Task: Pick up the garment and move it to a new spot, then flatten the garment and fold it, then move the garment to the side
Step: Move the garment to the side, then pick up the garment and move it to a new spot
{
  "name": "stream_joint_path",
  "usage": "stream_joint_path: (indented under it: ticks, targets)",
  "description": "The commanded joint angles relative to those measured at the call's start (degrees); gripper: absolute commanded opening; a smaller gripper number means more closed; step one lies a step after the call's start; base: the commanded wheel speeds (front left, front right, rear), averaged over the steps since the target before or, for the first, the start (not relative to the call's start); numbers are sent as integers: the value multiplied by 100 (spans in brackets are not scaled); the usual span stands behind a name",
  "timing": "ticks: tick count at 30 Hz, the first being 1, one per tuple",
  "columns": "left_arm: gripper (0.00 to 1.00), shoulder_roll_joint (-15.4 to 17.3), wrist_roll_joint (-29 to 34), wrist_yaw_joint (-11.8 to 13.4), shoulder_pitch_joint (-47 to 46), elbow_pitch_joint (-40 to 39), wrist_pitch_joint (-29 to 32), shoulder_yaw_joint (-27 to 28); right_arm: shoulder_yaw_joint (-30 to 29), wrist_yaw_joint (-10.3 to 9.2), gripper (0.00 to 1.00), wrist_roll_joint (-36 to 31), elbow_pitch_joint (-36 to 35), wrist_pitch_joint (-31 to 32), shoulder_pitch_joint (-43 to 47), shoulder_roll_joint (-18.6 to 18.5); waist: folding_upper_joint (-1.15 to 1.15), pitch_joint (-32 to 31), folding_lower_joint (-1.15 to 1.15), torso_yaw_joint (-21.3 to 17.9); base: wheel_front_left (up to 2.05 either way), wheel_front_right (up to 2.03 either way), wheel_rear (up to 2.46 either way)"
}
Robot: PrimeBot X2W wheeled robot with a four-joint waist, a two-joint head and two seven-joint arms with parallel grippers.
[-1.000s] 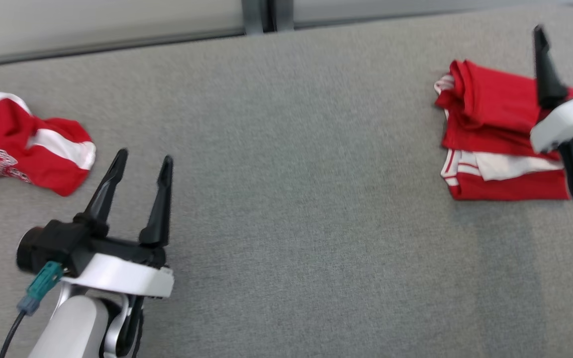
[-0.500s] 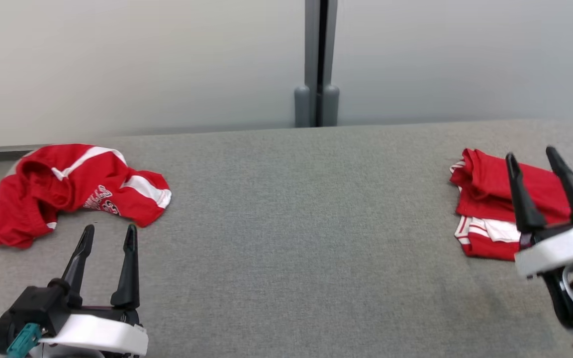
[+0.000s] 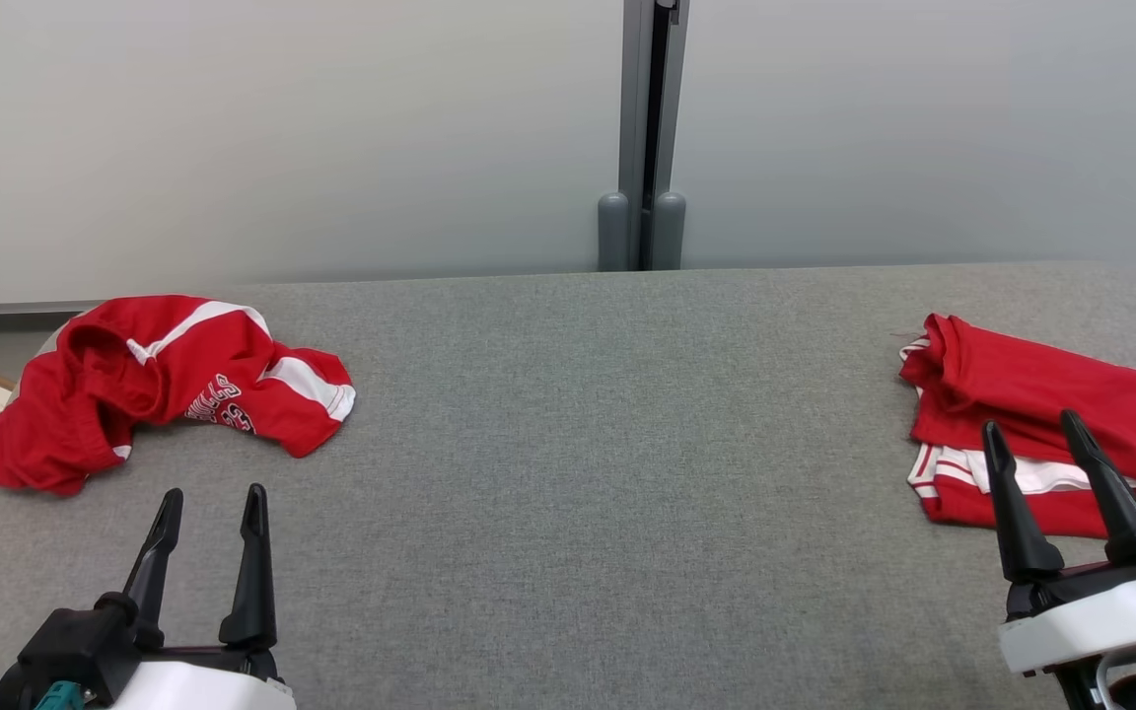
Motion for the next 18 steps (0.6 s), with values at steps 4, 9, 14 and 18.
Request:
stream_joint_path:
  ticks: [4,9,14,18]
  targets:
    - [100,39,28,42,-13,-51,4,-9,-32,-2,100,-70,-182,129,67,30,0,11,0,-16,0,0,0]
    - [100,64,35,55,-27,-102,53,-34,-27,-2,100,-113,-299,217,111,73,0,10,0,42,0,0,0]
    - [100,67,3,131,-14,-108,144,-18,93,-2,100,-84,-333,221,79,143,0,29,0,210,0,0,0]
    - [100,63,-67,233,-39,-24,249,59,270,-1,100,-35,-199,155,-20,254,0,54,0,542,0,0,0]
